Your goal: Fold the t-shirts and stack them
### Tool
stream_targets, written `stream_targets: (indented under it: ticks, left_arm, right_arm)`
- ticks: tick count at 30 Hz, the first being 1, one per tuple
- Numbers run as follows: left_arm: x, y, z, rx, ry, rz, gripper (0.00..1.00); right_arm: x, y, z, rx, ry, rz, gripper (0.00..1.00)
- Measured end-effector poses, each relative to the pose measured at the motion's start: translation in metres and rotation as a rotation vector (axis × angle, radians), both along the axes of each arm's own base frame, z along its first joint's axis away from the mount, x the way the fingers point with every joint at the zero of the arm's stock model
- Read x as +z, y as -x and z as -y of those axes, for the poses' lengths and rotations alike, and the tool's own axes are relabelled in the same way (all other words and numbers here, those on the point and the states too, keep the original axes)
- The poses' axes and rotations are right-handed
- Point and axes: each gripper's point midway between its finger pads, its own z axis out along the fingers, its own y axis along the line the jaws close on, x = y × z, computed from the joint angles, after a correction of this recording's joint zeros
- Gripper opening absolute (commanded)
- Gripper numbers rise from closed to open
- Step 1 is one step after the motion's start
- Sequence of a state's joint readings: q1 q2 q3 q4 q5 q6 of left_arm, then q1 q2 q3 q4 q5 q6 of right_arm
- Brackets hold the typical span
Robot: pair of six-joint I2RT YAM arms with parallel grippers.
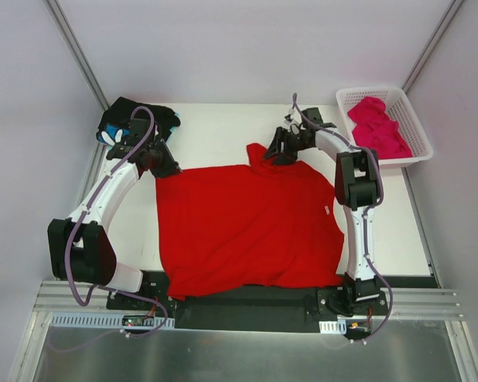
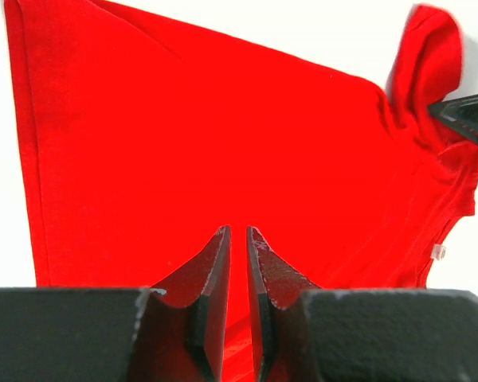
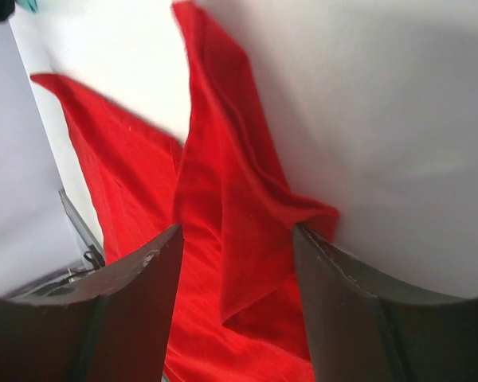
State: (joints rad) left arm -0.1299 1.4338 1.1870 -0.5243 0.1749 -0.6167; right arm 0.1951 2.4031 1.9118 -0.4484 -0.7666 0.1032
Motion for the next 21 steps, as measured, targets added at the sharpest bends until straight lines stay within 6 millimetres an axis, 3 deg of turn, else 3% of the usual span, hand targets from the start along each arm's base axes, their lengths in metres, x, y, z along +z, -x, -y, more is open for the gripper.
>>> stream_targets:
  ticks: [6,11,14,19,21]
  left_arm:
    - [0.004,0.001,0.0,0.0,0.002,0.013,0.13]
    - [0.012,0.005,0.0,0.002,0.006,0.034,0.13]
    - [0.018,0.008,-0.001,0.004,0.011,0.052,0.13]
    - [0.025,0.012,0.0,0.007,0.025,0.067,0.12]
    - [0.025,0.013,0.0,0.01,0.028,0.066,0.12]
  right_arm:
    - [0.003,0.03,-0.038,0.102,0.014,-0.009,0.63]
    - [0.009,0.053,-0.057,0.171,0.045,-0.016,0.64]
    - [0.023,0.074,-0.06,0.209,0.068,0.001,0.65]
    - [0.053,0.111,-0.054,0.245,0.121,0.043,0.81]
    - [0.065,0.115,-0.05,0.249,0.14,0.071,0.83]
